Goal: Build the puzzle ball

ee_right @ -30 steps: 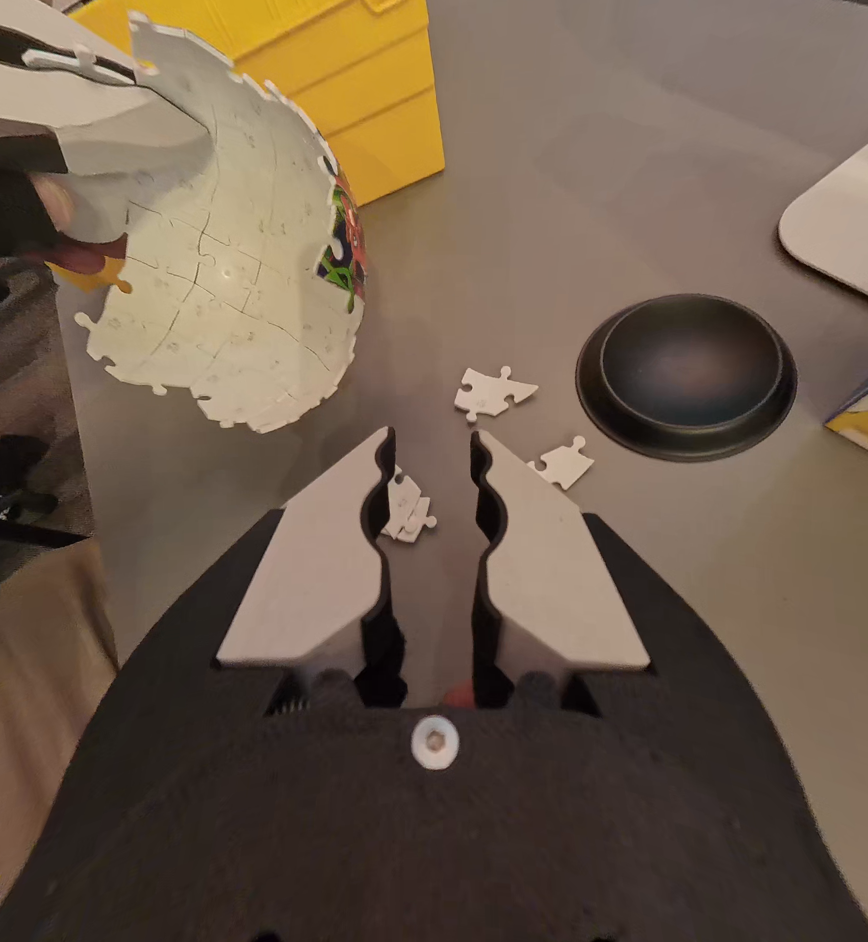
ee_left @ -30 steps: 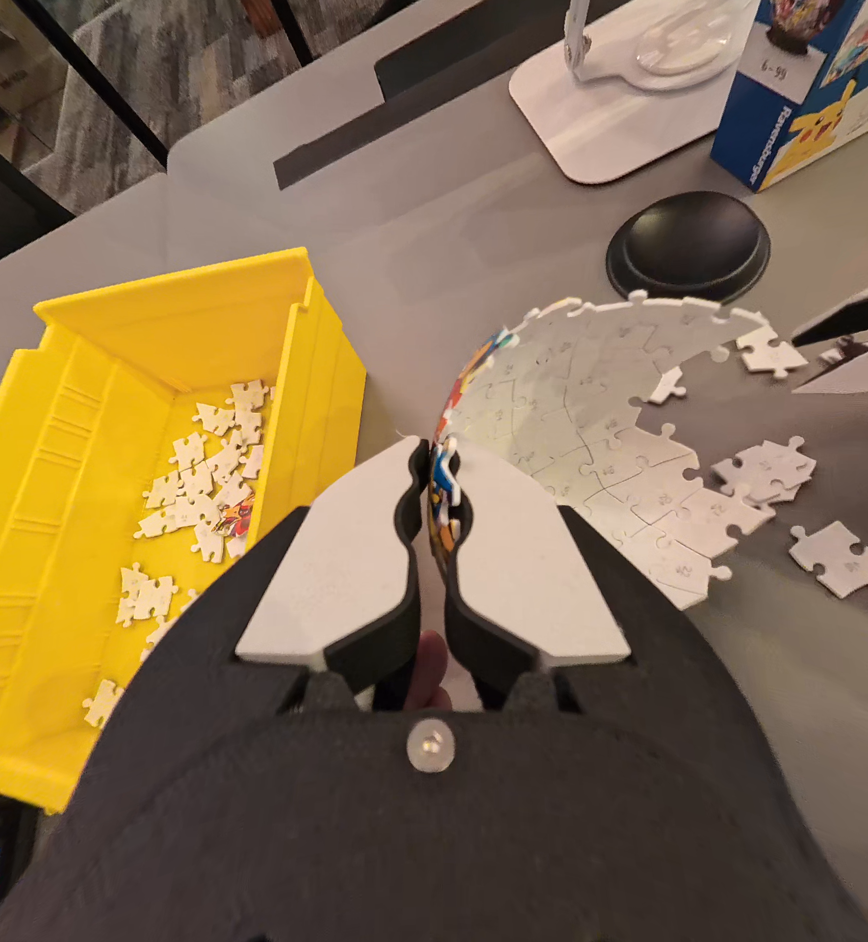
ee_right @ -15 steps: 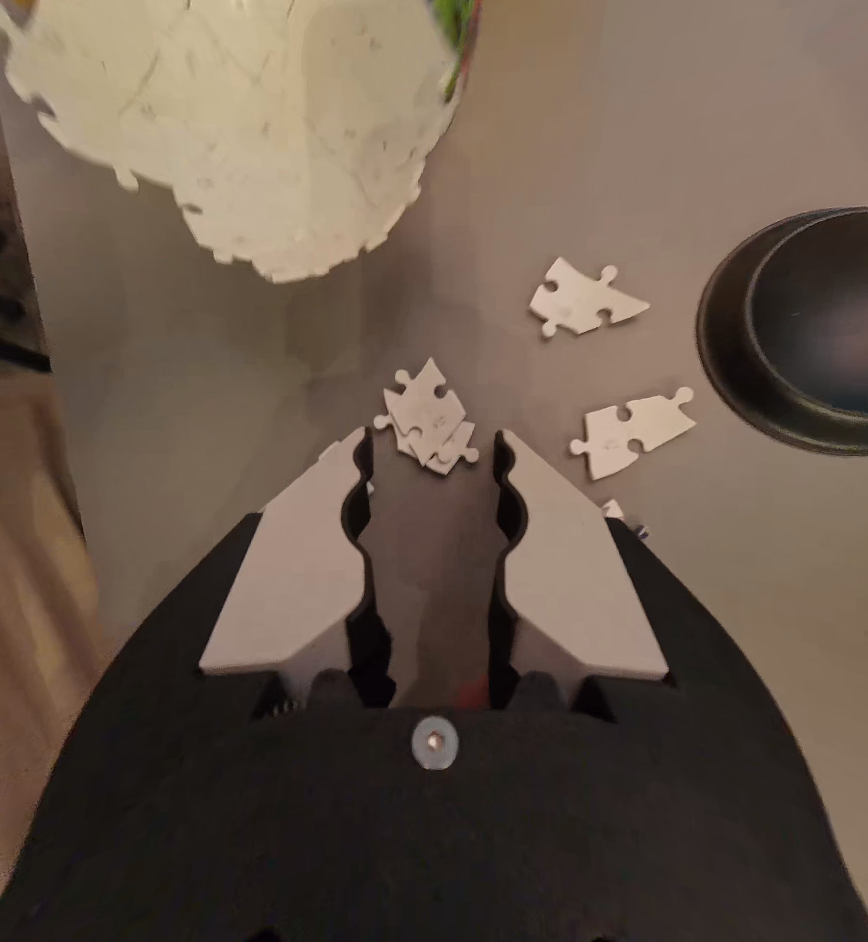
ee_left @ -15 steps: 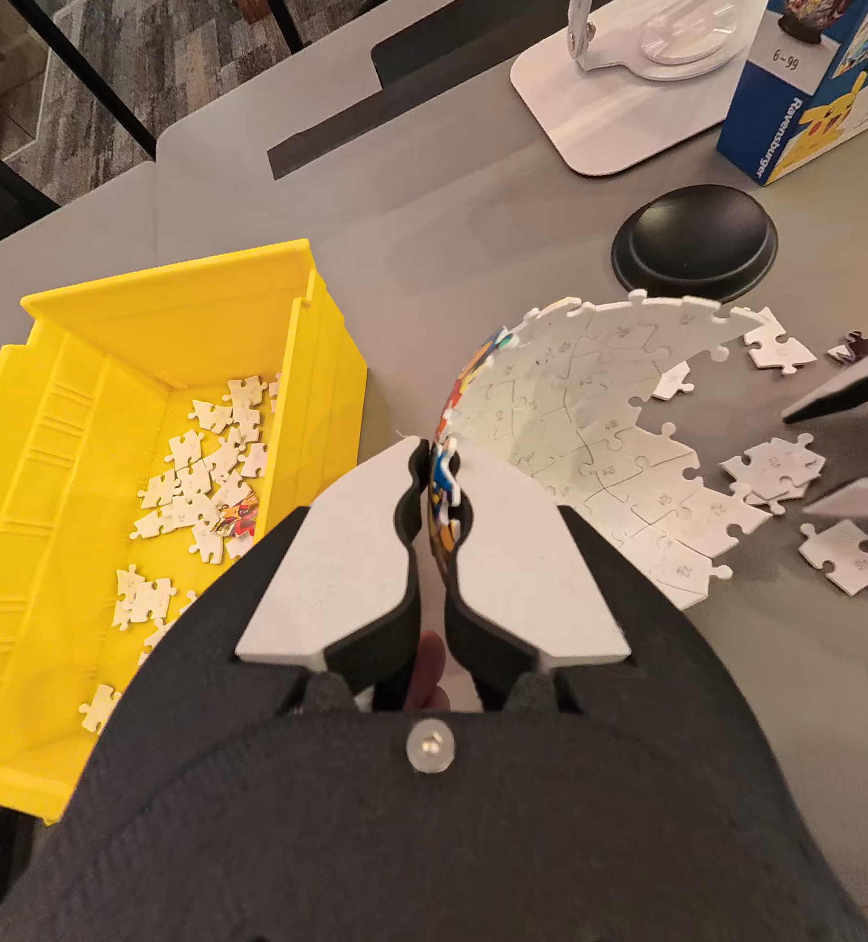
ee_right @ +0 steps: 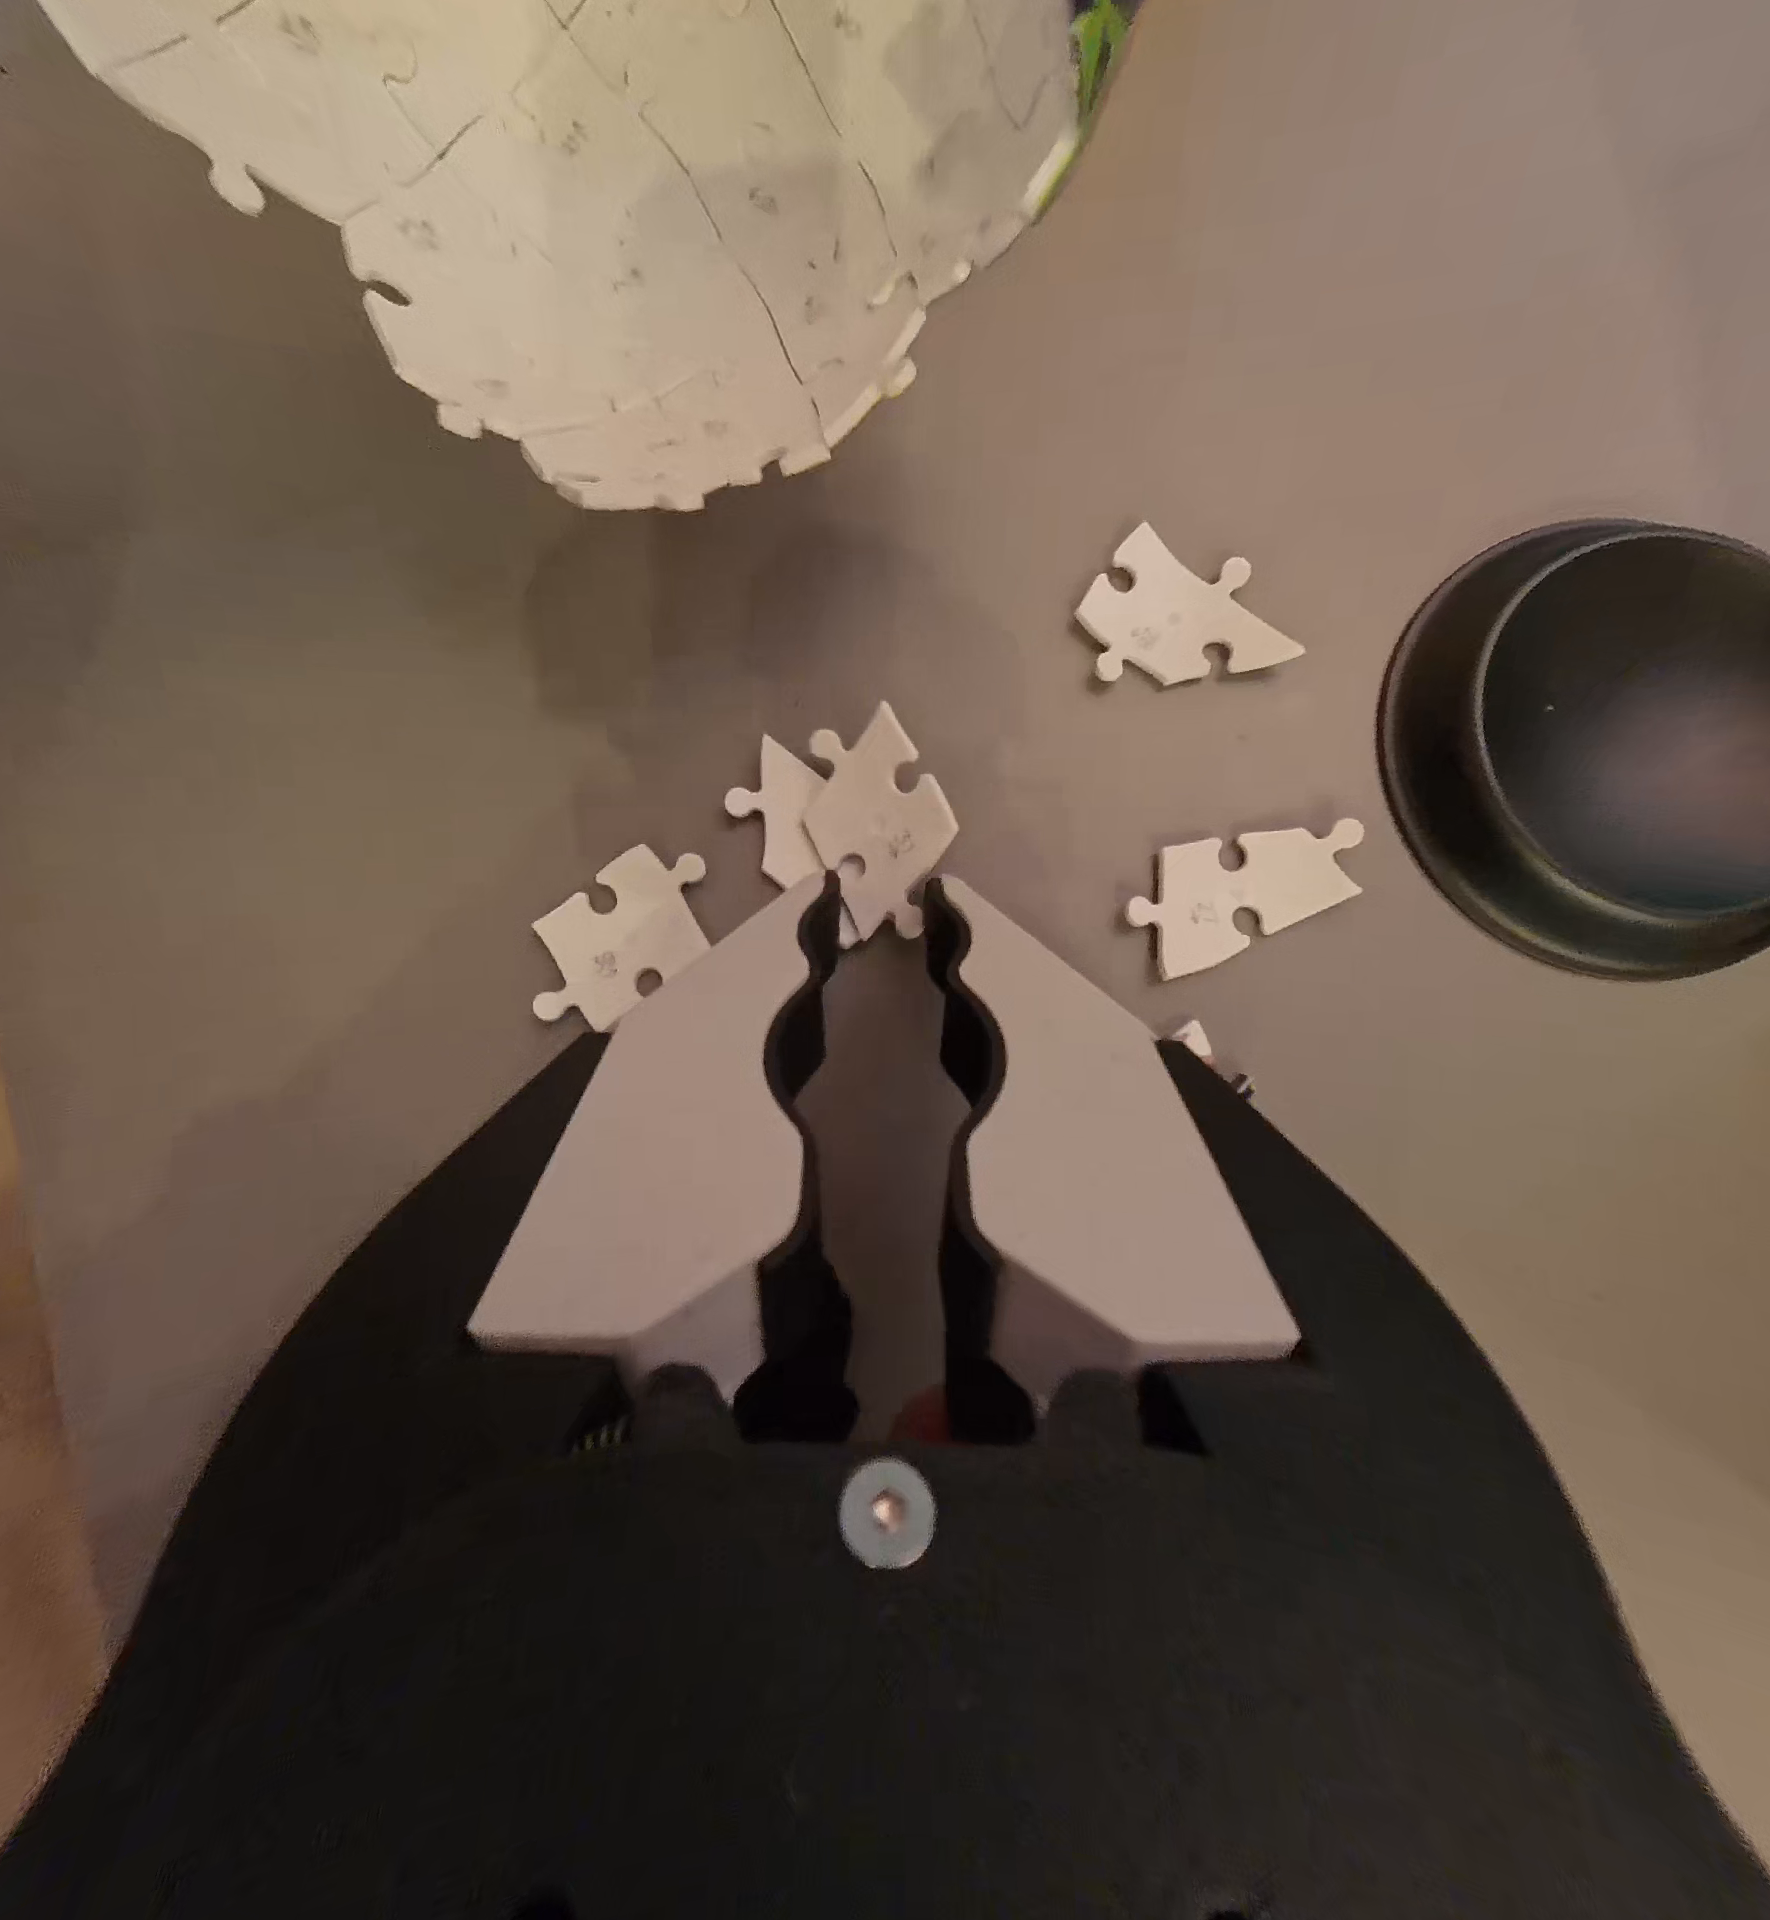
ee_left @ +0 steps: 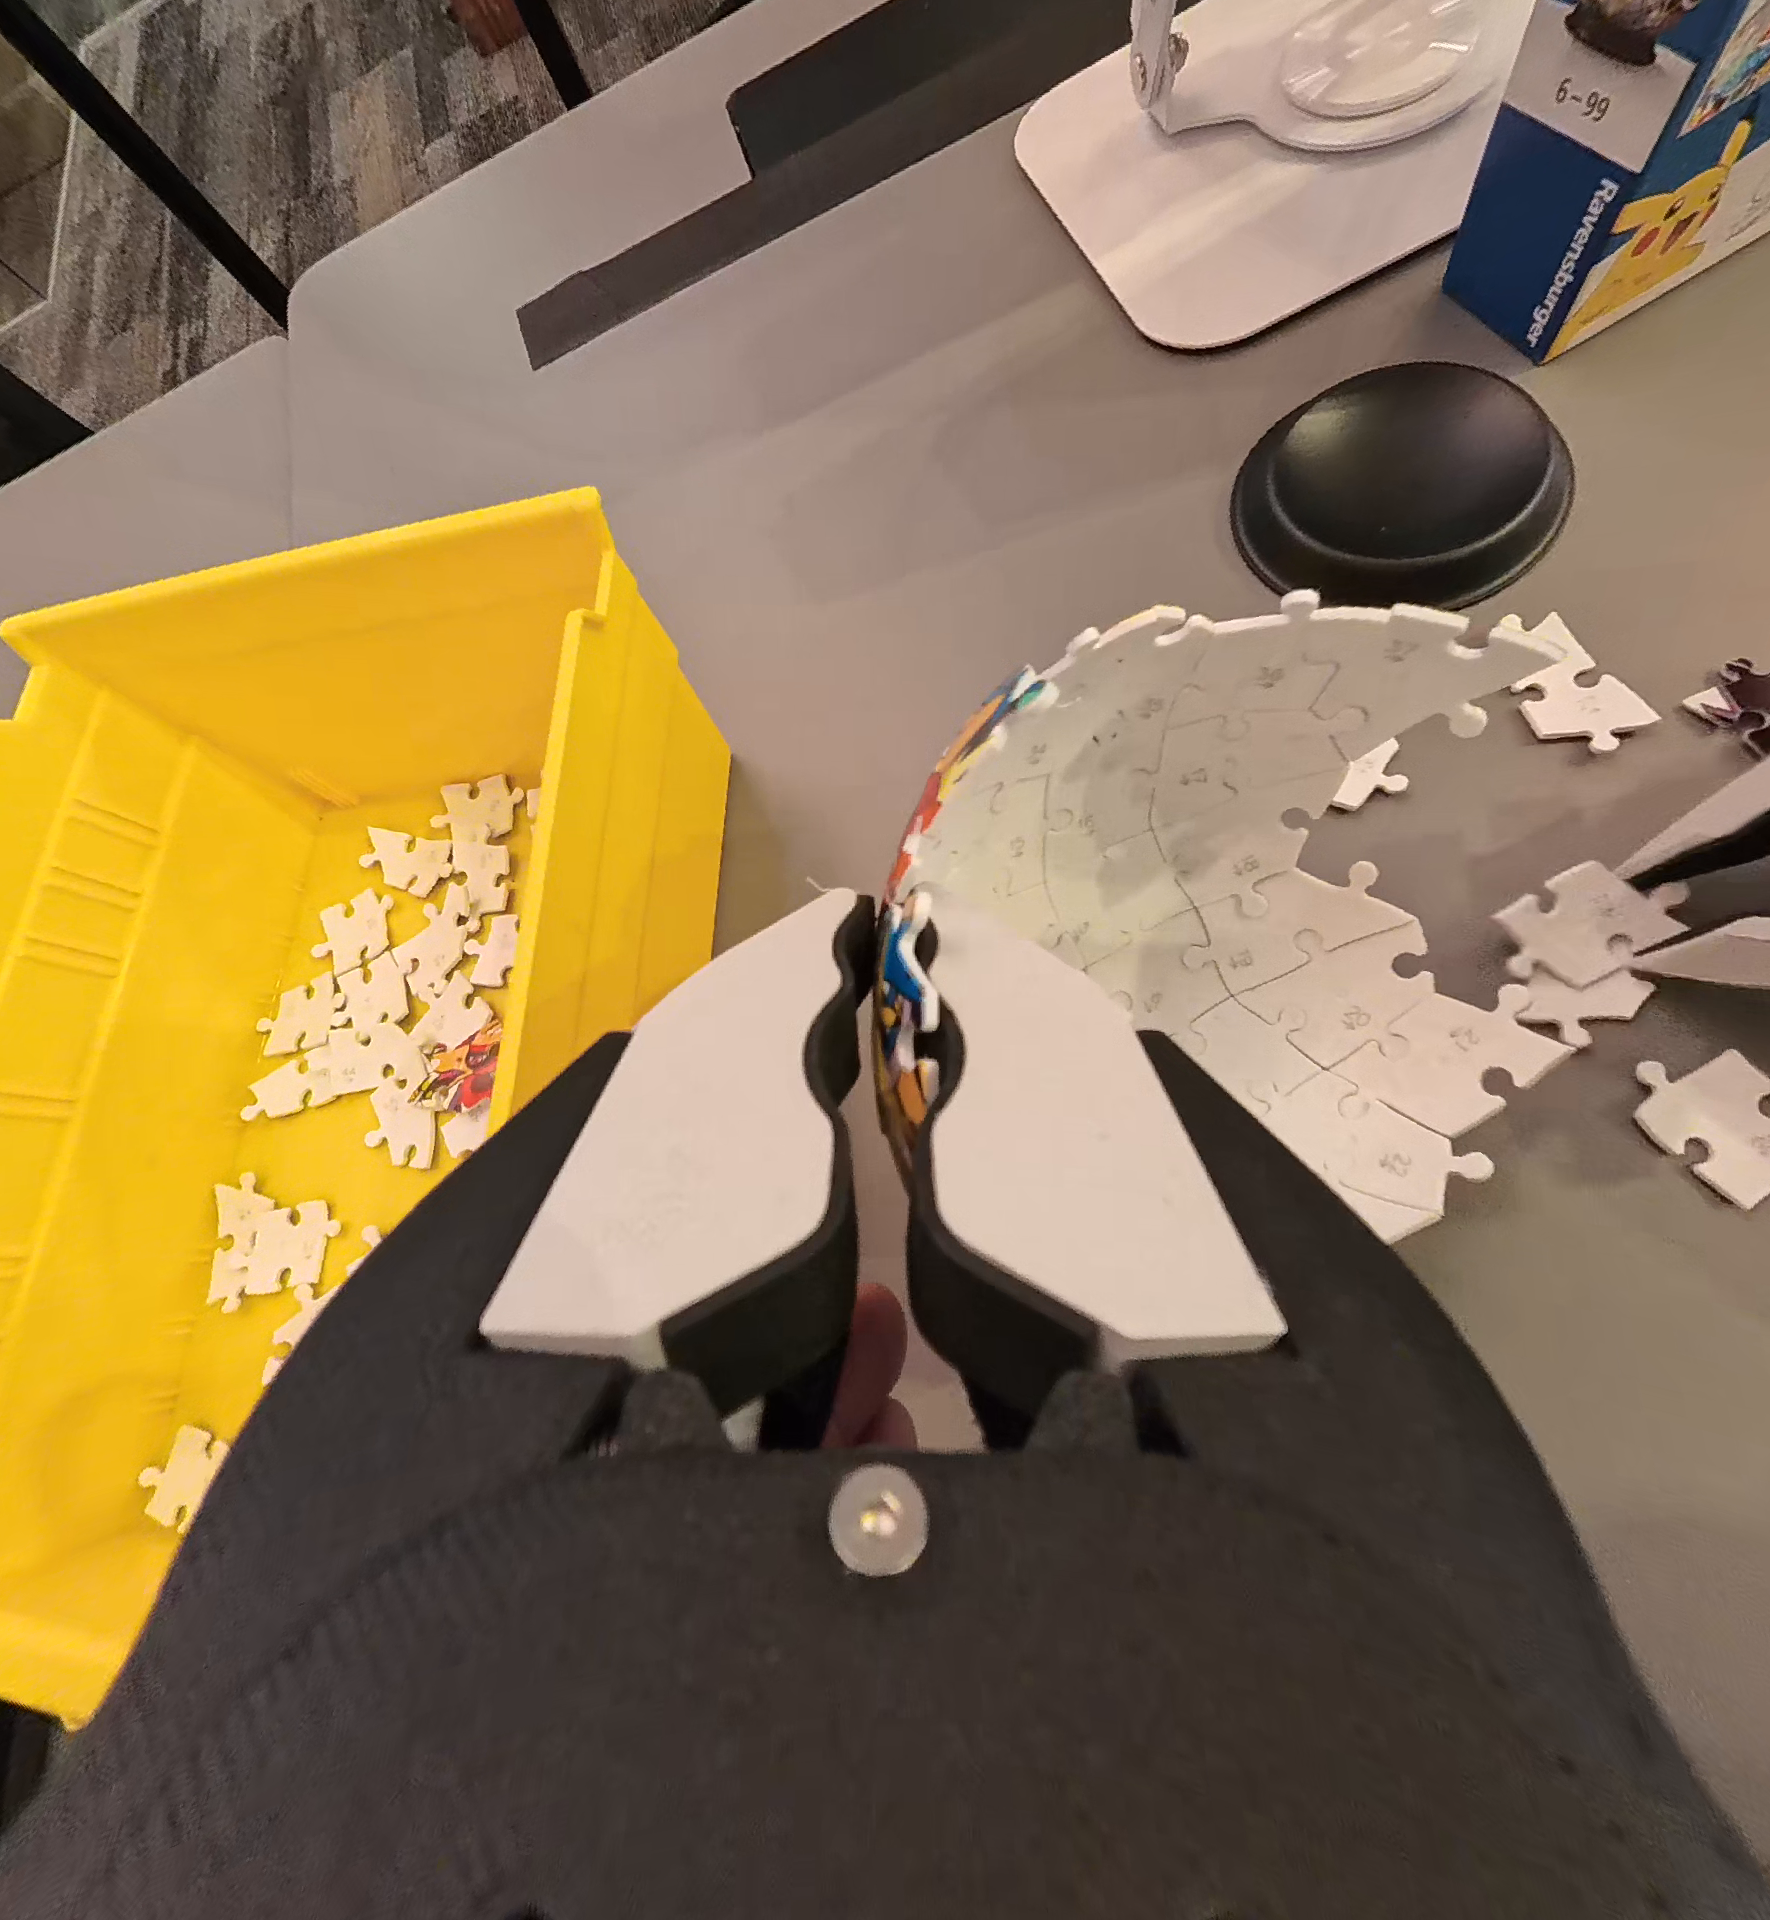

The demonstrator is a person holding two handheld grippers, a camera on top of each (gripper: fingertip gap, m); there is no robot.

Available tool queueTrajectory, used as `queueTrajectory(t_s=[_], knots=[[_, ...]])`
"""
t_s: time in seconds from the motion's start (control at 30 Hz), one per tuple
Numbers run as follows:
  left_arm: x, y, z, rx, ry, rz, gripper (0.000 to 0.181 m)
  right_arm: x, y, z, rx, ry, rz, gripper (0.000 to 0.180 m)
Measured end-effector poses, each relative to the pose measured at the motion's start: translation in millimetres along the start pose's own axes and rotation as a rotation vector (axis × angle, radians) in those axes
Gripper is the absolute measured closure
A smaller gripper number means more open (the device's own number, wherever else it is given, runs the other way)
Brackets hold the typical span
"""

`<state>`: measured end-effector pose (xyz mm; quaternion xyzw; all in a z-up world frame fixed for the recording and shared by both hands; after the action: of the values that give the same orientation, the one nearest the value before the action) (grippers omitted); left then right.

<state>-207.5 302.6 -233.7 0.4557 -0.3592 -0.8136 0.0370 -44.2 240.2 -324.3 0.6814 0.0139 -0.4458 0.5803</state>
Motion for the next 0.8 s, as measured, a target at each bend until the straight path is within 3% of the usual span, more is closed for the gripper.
queueTrajectory(t_s=[0.2,0.37,0.5,0.57,0.8], knots=[[0.7,-1.4,-2.0,0.005,-0.005,0.002,0.177,-3.0,17.5,-1.3,-0.06,-0.063,-0.031,0.18],[0.9,-0.9,-0.6,0.003,-0.002,-0.001,0.177,16.7,34.6,-17.7,-0.064,-0.122,0.046,0.18],[1.5,-1.8,0.1,0.003,0.002,0.001,0.177,34.9,39.0,-19.5,-0.091,-0.14,0.15,0.159],[1.5,-2.3,-0.7,0.005,0.0,0.001,0.177,33.8,40.7,-24.7,-0.039,-0.117,0.158,0.139],[4.4,-5.6,-2.4,0.015,-0.004,0.019,0.177,-12.3,18.7,-12.4,0.027,0.004,0.032,0.138]])
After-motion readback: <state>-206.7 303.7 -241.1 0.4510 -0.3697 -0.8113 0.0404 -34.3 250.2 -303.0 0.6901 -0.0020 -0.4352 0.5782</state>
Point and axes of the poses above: each gripper's, where its closed fingertips meet, y back along the fingers, x out of its underside, z = x × y across the jaws, the point moved 3 cm from there along y, back along the fingers, and after that the axes turned 5 degrees about -y, right-handed, at the moved point
